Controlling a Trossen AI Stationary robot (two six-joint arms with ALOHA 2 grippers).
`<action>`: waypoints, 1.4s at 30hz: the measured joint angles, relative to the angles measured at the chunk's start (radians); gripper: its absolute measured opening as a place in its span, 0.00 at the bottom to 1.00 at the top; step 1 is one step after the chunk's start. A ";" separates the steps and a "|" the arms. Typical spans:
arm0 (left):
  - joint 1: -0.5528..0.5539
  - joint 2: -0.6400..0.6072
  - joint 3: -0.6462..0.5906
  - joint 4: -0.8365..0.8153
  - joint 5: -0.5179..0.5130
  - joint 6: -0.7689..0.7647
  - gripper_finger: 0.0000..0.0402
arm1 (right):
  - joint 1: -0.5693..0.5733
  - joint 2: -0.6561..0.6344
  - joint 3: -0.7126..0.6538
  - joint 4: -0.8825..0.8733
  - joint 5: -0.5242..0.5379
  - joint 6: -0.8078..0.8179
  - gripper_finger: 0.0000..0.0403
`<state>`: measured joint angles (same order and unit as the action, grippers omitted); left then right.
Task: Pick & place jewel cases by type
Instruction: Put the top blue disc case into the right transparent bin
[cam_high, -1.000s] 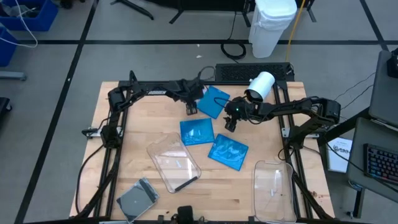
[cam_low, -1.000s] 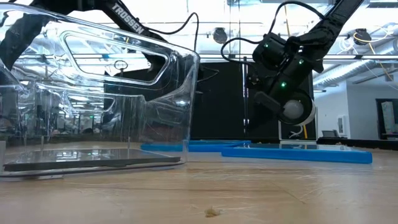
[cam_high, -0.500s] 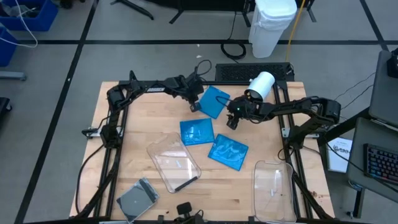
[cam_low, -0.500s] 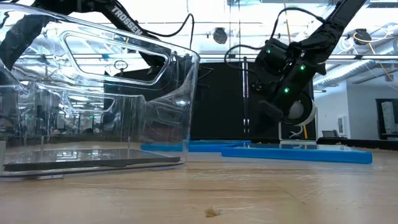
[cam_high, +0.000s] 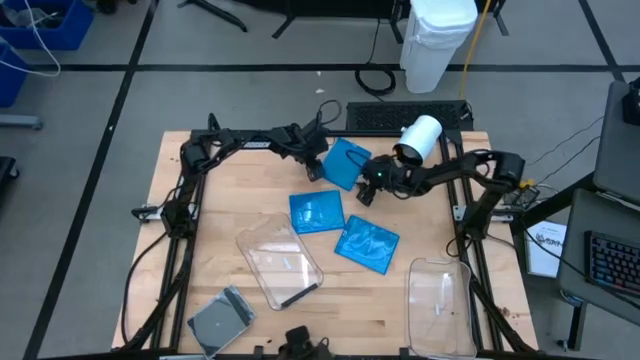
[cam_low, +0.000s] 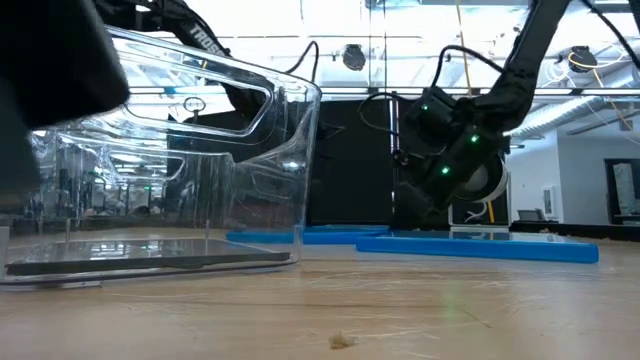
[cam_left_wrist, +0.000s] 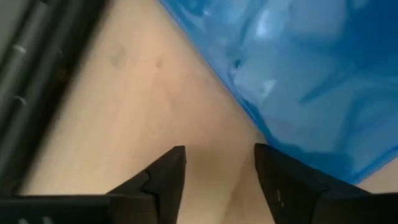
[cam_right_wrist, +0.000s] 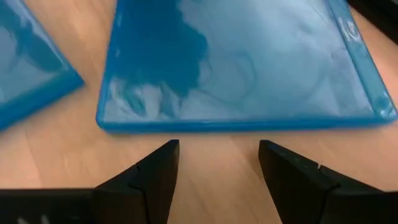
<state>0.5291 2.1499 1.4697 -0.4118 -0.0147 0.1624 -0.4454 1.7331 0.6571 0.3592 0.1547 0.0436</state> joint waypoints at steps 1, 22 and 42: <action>-0.007 0.001 0.003 -0.002 -0.015 0.006 0.51 | 0.000 0.010 0.000 0.017 0.000 0.003 0.53; -0.027 -0.004 0.002 -0.010 0.044 -0.065 0.36 | 0.121 -0.169 0.000 0.142 0.068 -0.110 0.53; -0.030 -0.004 0.002 -0.012 0.049 -0.090 0.37 | 0.138 -0.173 0.038 0.172 0.190 -0.467 0.53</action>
<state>0.4988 2.1464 1.4719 -0.4240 0.0342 0.0720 -0.3076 1.5604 0.6953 0.5310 0.3447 -0.4231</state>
